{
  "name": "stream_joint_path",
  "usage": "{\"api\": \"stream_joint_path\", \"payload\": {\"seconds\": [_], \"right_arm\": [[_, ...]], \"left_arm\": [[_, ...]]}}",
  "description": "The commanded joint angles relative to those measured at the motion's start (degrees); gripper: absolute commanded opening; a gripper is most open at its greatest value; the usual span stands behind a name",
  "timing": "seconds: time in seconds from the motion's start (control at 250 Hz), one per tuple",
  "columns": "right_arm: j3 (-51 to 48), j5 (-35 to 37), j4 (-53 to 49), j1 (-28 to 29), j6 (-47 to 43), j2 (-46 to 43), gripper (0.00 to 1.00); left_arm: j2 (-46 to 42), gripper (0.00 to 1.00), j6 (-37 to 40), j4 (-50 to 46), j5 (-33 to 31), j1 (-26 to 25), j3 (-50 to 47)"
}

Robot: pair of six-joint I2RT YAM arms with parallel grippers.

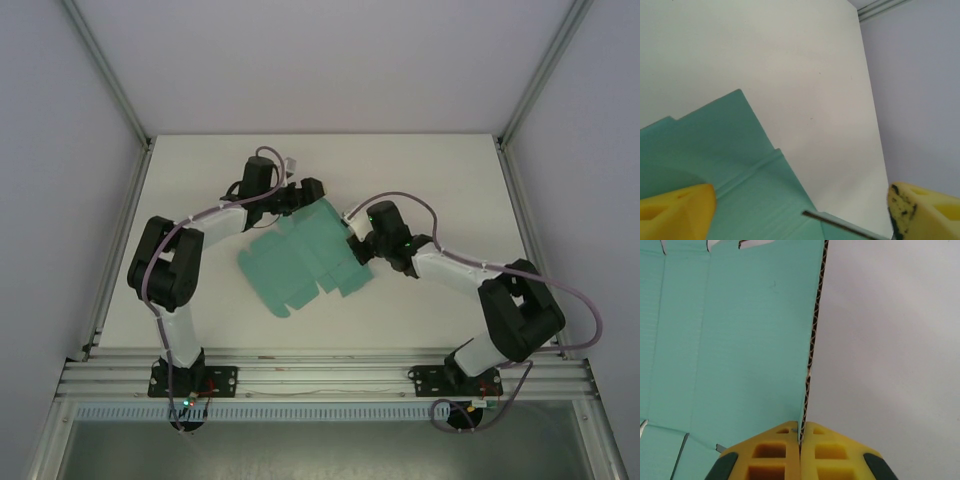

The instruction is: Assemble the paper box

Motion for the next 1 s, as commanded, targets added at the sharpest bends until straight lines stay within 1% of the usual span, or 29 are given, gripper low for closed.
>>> {"api": "stream_joint_path", "payload": {"seconds": [0.0,0.092,0.132,0.268,0.34,0.384,0.424,0.52,0.536,0.608,0.676,0.835,0.935,0.999], "right_arm": [[0.38,1.82,1.01,1.07,-4.95,-0.96,0.0],[0.89,5.75,1.12,1.83,-6.41,-0.53,0.0],[1.29,6.27,0.77,1.92,-6.72,-0.34,0.0],[2.24,8.71,0.32,2.12,-6.32,0.09,0.0],[2.78,10.56,0.07,2.15,-5.71,0.31,0.0],[3.26,11.24,-0.31,2.14,-5.6,0.44,0.0],[3.59,11.8,-0.65,2.15,-5.6,0.56,0.0],[4.42,12.52,-1.34,2.22,-5.95,0.7,0.0],[4.56,12.7,-1.36,2.28,-6.11,0.68,0.0],[5.0,13.53,-1.27,2.33,-6.13,0.55,0.0],[5.63,13.81,-1.43,2.32,-6.21,0.51,0.0],[5.66,12.02,-1.73,2.91,-8.18,0.39,0.0],[6.21,13.11,-2.85,3.83,-9.67,1.07,0.0],[6.36,14.55,-2.78,4.53,-10.48,1.48,0.0]], "left_arm": [[0.18,0.8,1.01,-0.71,-0.88,0.85,0.63],[-0.45,0.69,1.82,-2.33,-1.79,0.93,0.33],[-0.77,0.67,2.28,-3.13,-2.32,0.79,0.11],[-1.74,0.52,3.38,-3.65,-1.87,0.82,-1.2],[-2.49,0.5,4.41,-4.32,-1.5,0.65,-1.79],[-3.09,0.45,5.18,-5.14,-1.72,0.41,-2.06],[-3.68,0.43,5.89,-6.06,-2.12,0.18,-2.25],[-5.17,0.43,6.68,-8.14,-3.62,-0.59,-2.63],[-5.43,0.42,7.99,-8.48,-3.66,-0.71,-2.67],[-6.13,0.43,8.12,-9.17,-3.59,-1.32,-3.17],[-6.6,0.43,7.84,-8.39,-3.31,-1.75,-4.03],[-6.06,0.43,7.44,-7.09,-2.21,-2.71,-3.86],[-5.6,0.47,7.28,-5.49,-0.18,-3.72,-3.62],[-5.67,0.55,7.27,-4.45,0.86,-4.33,-3.75]]}}
